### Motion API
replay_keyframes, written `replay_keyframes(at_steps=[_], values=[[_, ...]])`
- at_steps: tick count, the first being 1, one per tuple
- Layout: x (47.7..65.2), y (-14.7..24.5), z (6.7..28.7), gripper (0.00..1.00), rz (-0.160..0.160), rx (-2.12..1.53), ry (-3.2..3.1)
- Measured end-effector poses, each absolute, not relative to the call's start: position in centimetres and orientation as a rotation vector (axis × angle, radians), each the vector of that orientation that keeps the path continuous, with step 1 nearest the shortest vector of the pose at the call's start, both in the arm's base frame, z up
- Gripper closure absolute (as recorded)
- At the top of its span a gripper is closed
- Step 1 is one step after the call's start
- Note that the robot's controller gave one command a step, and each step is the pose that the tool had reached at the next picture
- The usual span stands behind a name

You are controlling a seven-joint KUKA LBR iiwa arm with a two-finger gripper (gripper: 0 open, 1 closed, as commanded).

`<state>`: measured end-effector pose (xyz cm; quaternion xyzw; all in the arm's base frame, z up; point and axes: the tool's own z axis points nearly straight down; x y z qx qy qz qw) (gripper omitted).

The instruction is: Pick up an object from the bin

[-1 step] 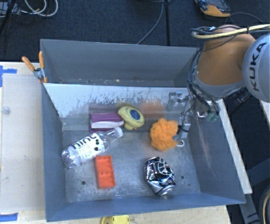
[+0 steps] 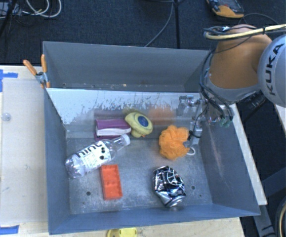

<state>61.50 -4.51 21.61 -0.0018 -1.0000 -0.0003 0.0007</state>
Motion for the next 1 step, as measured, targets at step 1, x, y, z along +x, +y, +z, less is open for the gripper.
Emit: replay_keyframes(at_steps=[1], values=[[60.64, -5.03, 18.48, 0.0, -0.001, 0.115, -3.139]])
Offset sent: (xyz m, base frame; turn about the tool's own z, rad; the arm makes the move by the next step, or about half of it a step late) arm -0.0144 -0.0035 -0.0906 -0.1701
